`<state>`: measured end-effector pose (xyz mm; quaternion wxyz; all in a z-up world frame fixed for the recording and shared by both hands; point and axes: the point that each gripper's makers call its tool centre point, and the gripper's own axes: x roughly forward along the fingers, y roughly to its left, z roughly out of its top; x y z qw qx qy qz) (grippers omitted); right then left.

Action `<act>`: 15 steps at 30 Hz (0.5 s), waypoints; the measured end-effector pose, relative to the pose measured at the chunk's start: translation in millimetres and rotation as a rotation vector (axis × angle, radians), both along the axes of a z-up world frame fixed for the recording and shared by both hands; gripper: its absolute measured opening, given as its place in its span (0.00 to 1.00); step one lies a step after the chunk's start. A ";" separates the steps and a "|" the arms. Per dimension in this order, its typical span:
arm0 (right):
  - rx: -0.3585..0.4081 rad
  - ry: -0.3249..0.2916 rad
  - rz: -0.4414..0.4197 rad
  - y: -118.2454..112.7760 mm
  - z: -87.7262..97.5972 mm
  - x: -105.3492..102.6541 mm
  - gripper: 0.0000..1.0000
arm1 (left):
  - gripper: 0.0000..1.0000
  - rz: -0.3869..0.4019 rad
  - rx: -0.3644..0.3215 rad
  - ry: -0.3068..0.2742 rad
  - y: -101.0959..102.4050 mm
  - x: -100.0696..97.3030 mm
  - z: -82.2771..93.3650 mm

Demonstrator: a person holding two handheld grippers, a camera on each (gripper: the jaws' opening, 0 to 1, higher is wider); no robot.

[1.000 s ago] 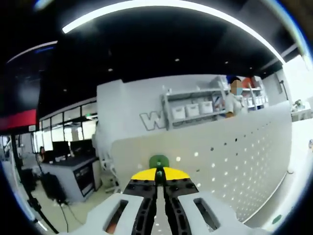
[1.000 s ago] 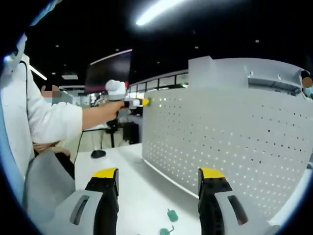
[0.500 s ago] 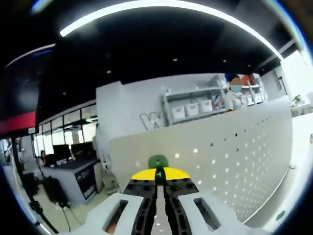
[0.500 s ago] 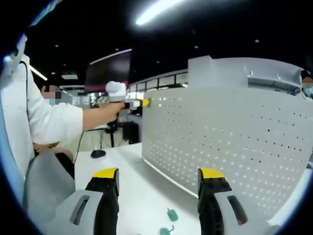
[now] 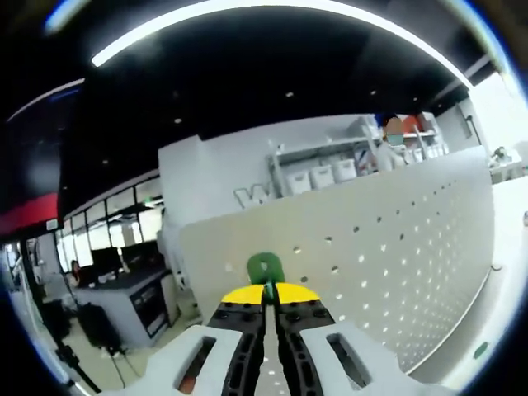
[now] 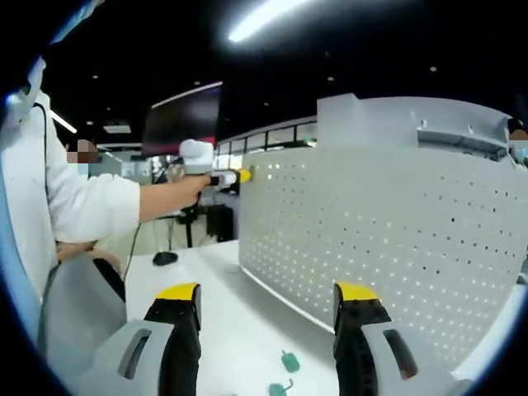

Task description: Insert the hook assembly into the mounting plate slot until the hook locks in place.

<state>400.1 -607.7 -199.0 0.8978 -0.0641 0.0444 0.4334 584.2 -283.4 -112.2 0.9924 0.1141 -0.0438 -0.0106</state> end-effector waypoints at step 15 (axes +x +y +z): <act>-0.006 0.000 0.006 0.9 -1.8 -3.7 0.65 | 0.16 -0.025 -0.037 0.022 -4.0 -13.9 -11.7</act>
